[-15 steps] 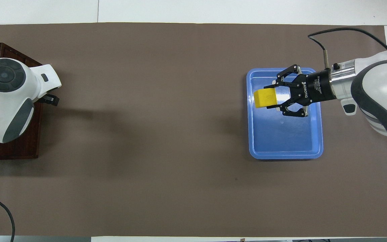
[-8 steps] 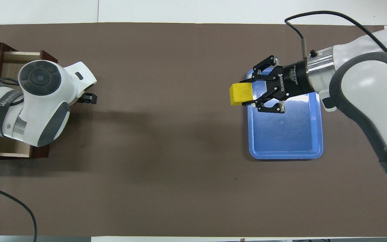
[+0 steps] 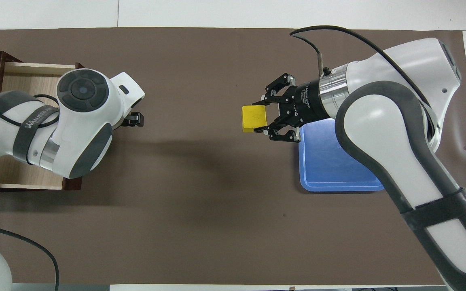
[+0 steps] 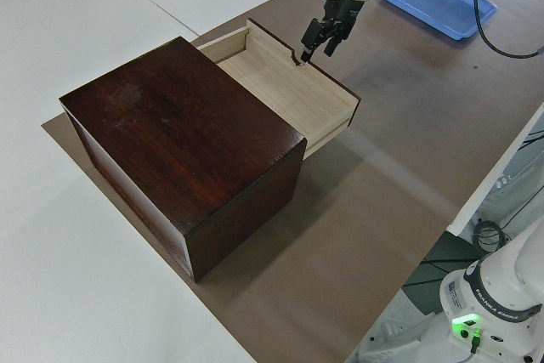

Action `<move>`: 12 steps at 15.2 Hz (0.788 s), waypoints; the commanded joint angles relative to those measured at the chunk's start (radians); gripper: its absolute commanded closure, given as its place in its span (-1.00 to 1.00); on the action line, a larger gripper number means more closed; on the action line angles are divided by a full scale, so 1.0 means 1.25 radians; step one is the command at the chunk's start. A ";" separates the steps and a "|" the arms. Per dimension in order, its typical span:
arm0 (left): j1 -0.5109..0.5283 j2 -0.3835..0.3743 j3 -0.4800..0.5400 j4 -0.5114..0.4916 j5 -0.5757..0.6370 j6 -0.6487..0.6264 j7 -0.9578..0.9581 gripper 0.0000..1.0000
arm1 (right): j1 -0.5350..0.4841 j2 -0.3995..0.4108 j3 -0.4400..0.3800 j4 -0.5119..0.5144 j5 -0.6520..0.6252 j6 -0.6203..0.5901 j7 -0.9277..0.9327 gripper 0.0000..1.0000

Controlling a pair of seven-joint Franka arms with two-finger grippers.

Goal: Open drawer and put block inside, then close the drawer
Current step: 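Lift the cube with the right gripper toward the left gripper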

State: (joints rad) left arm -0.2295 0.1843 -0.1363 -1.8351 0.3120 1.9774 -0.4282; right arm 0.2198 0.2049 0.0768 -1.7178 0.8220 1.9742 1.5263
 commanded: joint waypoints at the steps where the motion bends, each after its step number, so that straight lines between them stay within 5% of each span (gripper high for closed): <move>1: -0.031 0.037 0.002 0.184 -0.086 -0.180 -0.116 -1.00 | 0.019 0.003 0.001 0.005 -0.019 0.032 0.042 1.00; 8: -0.110 0.035 0.001 0.203 -0.247 -0.192 -0.857 -1.00 | 0.023 0.003 0.001 0.004 -0.019 0.039 0.054 1.00; 12: -0.155 0.045 0.001 0.210 -0.294 -0.102 -1.225 -1.00 | 0.048 0.003 0.001 -0.001 -0.018 0.054 0.060 1.00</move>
State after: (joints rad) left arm -0.3976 0.2150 -0.1493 -1.6046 -0.0250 1.7975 -1.7362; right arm 0.2649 0.2080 0.0769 -1.7190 0.8219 2.0183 1.5635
